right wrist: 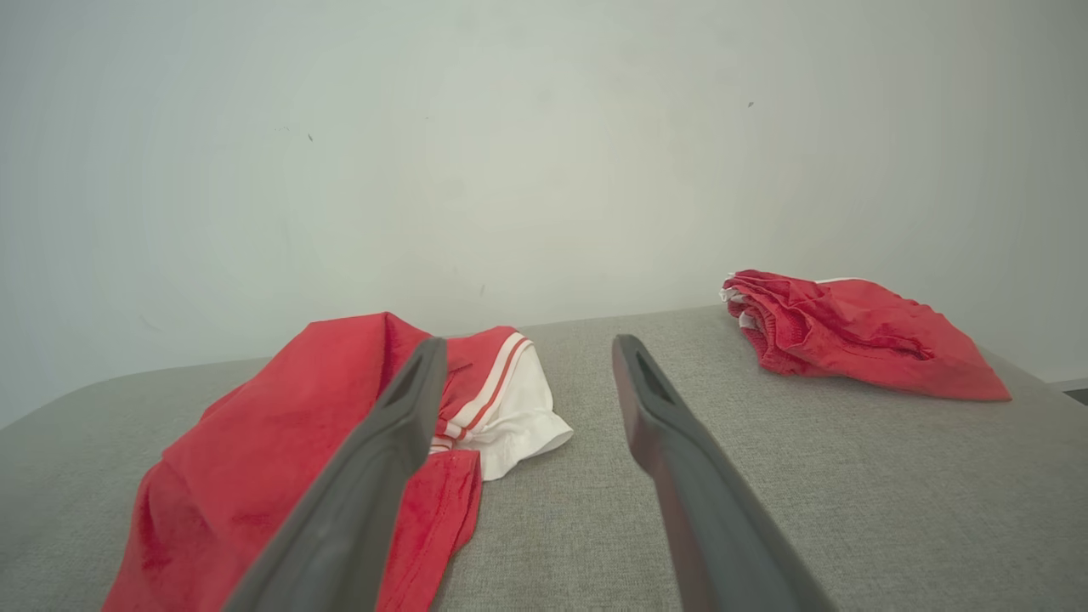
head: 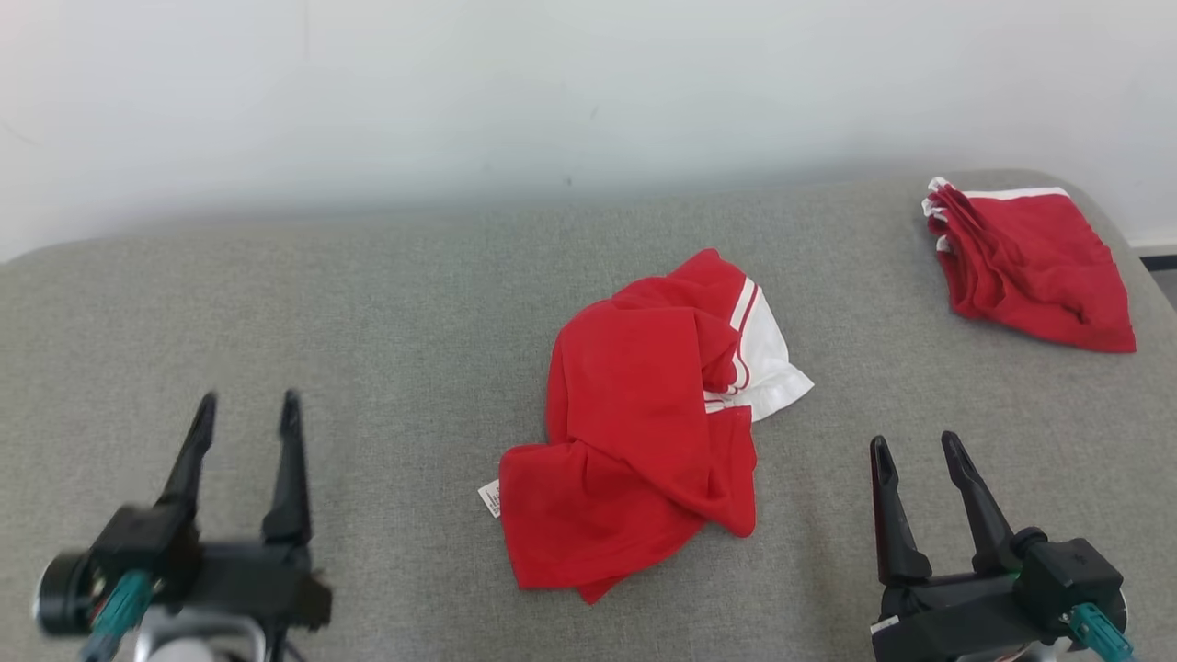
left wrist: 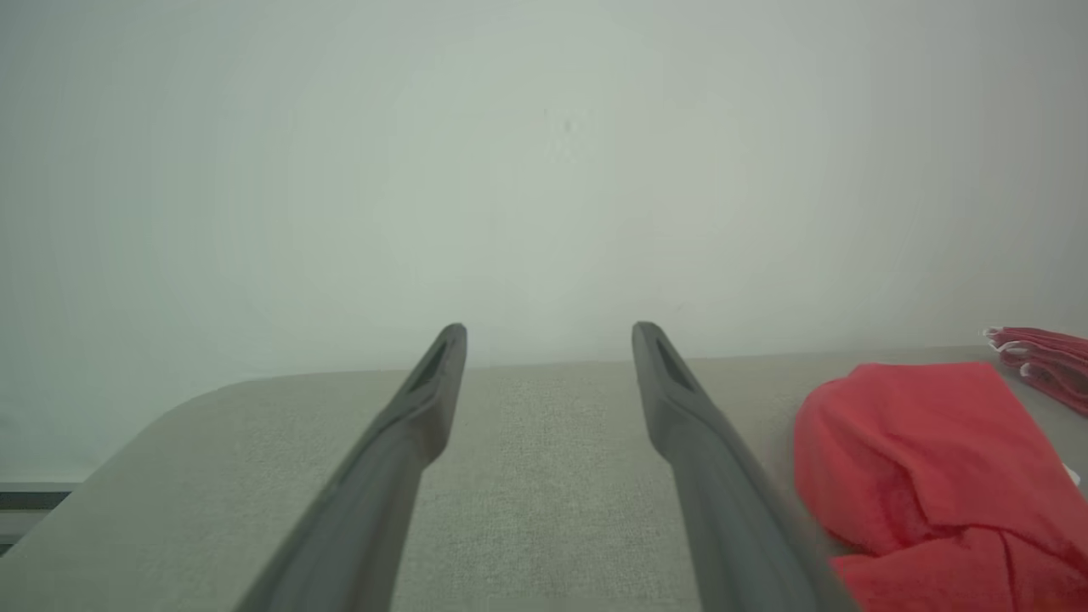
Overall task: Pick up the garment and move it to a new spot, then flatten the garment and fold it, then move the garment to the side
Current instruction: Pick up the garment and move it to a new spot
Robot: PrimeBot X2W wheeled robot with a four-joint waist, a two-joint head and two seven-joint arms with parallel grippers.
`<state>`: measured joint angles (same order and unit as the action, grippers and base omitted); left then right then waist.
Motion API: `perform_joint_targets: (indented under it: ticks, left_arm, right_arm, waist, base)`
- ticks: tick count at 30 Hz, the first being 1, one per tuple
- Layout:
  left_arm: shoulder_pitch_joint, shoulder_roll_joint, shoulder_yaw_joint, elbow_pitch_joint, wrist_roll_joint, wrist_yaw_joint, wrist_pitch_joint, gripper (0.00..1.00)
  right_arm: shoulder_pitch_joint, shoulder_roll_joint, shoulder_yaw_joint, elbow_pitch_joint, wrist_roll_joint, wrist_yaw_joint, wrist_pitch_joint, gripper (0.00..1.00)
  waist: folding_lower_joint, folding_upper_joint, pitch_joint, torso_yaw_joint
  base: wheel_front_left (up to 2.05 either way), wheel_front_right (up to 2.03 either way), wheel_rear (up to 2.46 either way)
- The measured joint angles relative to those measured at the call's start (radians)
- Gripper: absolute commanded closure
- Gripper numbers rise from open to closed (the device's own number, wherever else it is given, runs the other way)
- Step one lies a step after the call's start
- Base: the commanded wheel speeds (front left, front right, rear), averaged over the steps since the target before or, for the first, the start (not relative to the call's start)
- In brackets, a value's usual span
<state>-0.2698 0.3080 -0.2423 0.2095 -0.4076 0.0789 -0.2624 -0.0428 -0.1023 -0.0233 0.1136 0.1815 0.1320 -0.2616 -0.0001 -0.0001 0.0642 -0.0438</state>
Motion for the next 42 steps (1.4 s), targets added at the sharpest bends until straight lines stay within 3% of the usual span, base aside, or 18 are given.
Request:
perform_joint_targets:
  ticks: [8, 16, 24, 42]
  left_arm:
    - [0.175, -0.002, 0.115, -0.091, 0.017, 0.018, 0.000, 0.00]
    - [0.287, -0.049, 0.162, -0.121, 0.077, 0.007, 0.000, 0.00]
    - [0.338, -0.114, 0.227, -0.127, 0.119, -0.027, 0.000, 0.00]
    - [0.357, -0.183, 0.296, -0.120, 0.206, -0.096, 0.000, 0.00]
  right_arm:
    - [0.024, -0.010, -0.001, 0.009, 0.001, 0.000, 0.000, 0.00]
    - [0.056, -0.005, -0.005, 0.024, 0.002, 0.000, 0.000, 0.00]
    - [0.083, 0.002, -0.011, 0.035, 0.003, 0.000, 0.000, 0.00]
    - [0.089, 0.004, -0.012, 0.049, 0.003, 0.000, 0.000, 0.00]
  waist:
    - [0.0000, 0.0001, -0.030, 0.013]
    - [0.0000, 0.0001, -0.052, 0.025]
    - [0.0001, 0.0001, -0.064, 0.034]
    - [0.0001, 0.0001, -0.057, 0.036]
  base:
    - [0.00, 0.00, 0.00]
    - [0.00, 0.00, 0.00]
    - [0.00, 0.00, 0.00]
    - [0.00, 0.00, 0.00]
